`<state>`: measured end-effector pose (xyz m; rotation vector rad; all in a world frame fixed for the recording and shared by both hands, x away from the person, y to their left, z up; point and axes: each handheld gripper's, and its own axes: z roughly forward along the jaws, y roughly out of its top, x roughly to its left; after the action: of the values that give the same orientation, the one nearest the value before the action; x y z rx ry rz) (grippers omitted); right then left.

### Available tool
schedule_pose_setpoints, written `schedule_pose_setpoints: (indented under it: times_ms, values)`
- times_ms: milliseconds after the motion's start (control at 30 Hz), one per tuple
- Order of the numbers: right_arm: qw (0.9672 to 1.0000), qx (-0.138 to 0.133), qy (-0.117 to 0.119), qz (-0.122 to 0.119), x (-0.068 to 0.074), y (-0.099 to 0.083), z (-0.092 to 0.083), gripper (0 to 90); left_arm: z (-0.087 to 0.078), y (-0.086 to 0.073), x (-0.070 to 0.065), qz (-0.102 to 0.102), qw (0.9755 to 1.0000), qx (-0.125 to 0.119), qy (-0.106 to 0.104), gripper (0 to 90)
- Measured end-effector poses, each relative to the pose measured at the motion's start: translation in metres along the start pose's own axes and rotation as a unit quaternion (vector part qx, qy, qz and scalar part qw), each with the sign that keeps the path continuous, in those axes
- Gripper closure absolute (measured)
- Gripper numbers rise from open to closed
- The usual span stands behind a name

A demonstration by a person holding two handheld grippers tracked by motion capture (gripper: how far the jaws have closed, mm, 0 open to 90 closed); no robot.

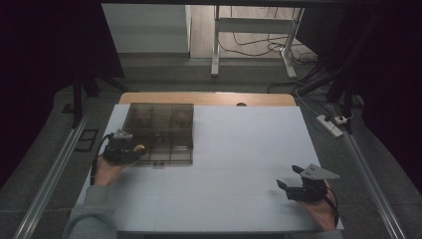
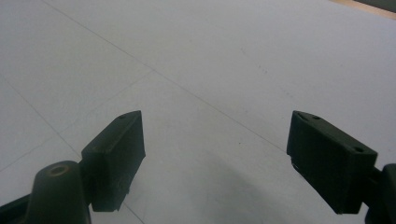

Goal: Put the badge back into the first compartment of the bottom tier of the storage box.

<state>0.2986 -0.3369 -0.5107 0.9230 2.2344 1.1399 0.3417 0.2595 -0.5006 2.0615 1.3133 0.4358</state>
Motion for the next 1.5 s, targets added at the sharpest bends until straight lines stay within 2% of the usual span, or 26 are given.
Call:
schedule_pose_setpoints:
  times_ms: [133, 233, 567, 933, 1033, 1233, 1500]
  values:
    - [1.0, 0.002, -0.002, -0.001, 0.0, 0.0, 0.0, 18.9, 0.0, 0.0, 0.0, 0.002, 1.0, -0.002, 0.0, 45.8]
    - [1.0, 0.002, -0.003, -0.001, 0.0, 0.0, 0.0, 18.9, 0.0, 0.001, -0.001, 0.004, 0.9999, -0.008, -0.005, 39.1]
    - [1.0, 0.002, -0.003, -0.001, 0.0, 0.0, 0.0, 18.9, -0.002, 0.002, -0.006, 0.015, 0.9997, -0.016, -0.014, 32.8]
    - [1.0, -0.003, 0.003, -0.001, -0.001, 0.001, 0.001, 18.9, -0.009, -0.004, -0.024, 0.042, 0.9982, -0.037, -0.02, 28.1]
    - [1.0, -0.003, 0.004, -0.002, -0.001, 0.001, 0.001, 18.9, -0.013, -0.009, -0.03, 0.045, 0.9975, -0.048, -0.027, 27.8]
    - [0.9999, -0.008, 0.01, -0.002, -0.001, 0.002, 0.001, 18.8, -0.022, -0.024, -0.038, 0.043, 0.9958, -0.06, -0.055, 26.8]
    - [0.9998, -0.012, 0.013, -0.001, -0.001, 0.001, 0.0, 18.8, -0.034, -0.046, -0.048, 0.051, 0.9934, -0.073, -0.073, 26.6]
